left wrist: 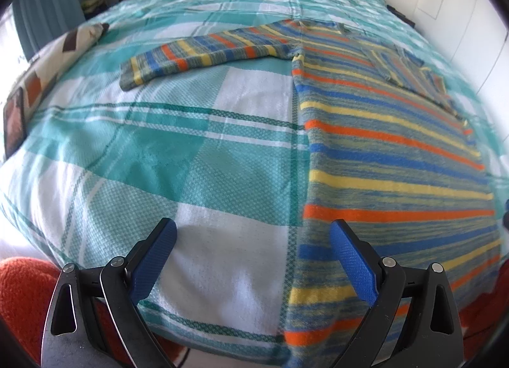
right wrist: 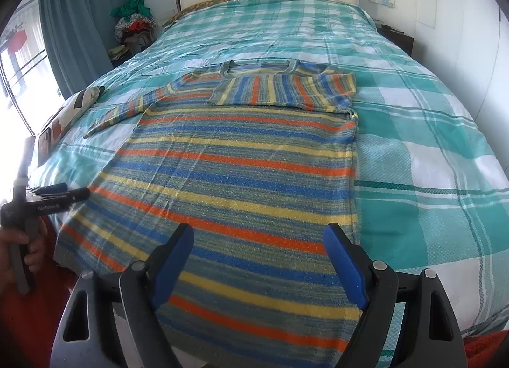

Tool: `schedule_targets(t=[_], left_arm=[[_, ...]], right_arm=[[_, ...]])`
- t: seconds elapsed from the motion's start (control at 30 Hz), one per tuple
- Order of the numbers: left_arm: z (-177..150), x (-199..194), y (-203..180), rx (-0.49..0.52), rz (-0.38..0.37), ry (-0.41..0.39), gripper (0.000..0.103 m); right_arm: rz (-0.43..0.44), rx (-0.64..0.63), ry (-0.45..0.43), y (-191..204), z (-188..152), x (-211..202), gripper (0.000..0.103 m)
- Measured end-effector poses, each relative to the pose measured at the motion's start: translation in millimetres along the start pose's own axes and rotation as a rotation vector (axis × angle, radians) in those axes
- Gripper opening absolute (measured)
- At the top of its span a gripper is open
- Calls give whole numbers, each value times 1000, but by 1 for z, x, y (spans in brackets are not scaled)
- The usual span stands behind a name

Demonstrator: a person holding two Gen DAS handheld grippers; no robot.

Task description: Fold small clothes

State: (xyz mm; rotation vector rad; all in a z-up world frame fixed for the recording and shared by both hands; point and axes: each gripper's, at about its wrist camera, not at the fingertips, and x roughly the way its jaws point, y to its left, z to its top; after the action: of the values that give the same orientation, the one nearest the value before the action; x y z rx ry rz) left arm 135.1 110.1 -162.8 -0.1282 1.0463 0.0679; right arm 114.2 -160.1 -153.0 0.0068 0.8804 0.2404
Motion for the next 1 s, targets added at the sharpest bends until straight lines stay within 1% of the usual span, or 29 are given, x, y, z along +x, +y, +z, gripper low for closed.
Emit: schedule_targets(t=[0.03, 0.1, 0.2, 0.3, 0.43, 0.5, 0.53, 0.6, 0.67, 0.7, 0.73, 0.77, 0.83, 0.87, 0.93, 0.97, 1.0], left_arm=[[6, -4, 4, -30, -35, 8, 97], [21, -13, 14, -87, -87, -9, 97], [53, -23, 30, -141, -127, -44, 98], [87, -21, 44, -155, -136, -57, 98], [113, 8, 65, -177, -95, 17, 98], [123, 21, 81, -206, -98, 49, 98], [129, 24, 91, -230, -103, 47, 98], [141, 25, 124, -326, -109, 13, 98], [153, 29, 164, -466, -114, -17, 98], [157, 31, 178, -516, -114, -24, 98], [160, 35, 191, -560, -115, -29, 98], [162, 39, 201, -582, -116, -25, 98], [166, 53, 206, -573, -105, 4, 97], [168, 61, 203, -547, -96, 23, 97], [170, 75, 196, -492, -56, 53, 93], [170, 83, 194, -476, -35, 63, 85], [170, 91, 193, -472, -30, 76, 74]], right_arm=[[4, 0, -4, 0, 0, -1, 83], [14, -1, -8, 1, 1, -1, 83], [27, 0, -6, 0, 2, 1, 83], [36, 8, -10, -3, 4, 1, 83], [47, 34, -18, -9, 6, -1, 83], [43, 42, -23, -12, 6, -2, 83], [38, 44, -25, -13, 6, -3, 84], [29, 50, -24, -16, 5, -3, 84], [25, 63, -16, -20, 4, -2, 84], [26, 71, -10, -22, 3, 0, 85], [27, 79, -4, -24, 3, 2, 85], [29, 86, 1, -25, 3, 4, 85], [30, 90, 8, -26, 2, 6, 85], [28, 88, 12, -25, 2, 8, 85], [26, 80, 20, -24, 1, 10, 85], [26, 76, 24, -23, 0, 11, 85], [25, 72, 28, -22, 0, 12, 85]])
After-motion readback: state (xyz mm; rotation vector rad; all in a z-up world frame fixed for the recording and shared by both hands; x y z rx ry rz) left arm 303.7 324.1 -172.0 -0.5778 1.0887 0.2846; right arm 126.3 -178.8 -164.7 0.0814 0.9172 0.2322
